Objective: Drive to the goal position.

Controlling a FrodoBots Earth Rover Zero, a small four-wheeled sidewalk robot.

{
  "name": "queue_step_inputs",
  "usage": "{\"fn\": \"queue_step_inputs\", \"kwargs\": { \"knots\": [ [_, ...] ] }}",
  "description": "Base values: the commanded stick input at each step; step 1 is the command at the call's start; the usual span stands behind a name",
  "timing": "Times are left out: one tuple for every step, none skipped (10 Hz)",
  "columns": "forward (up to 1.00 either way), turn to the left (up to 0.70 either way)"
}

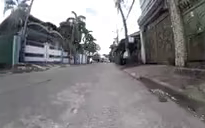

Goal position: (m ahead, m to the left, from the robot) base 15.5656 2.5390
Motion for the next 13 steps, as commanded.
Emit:
{"fn": "queue_step_inputs", "kwargs": {
  "knots": [
    [1.00, -0.40],
    [1.00, -0.30],
    [1.00, -0.16],
    [1.00, -0.05],
    [1.00, 0.00],
    [1.00, 0.00],
    [1.00, 0.00],
    [1.00, 0.00],
    [1.00, 0.00],
    [1.00, 0.00],
    [1.00, -0.01],
    [1.00, -0.02],
    [1.00, -0.01]
  ]
}}
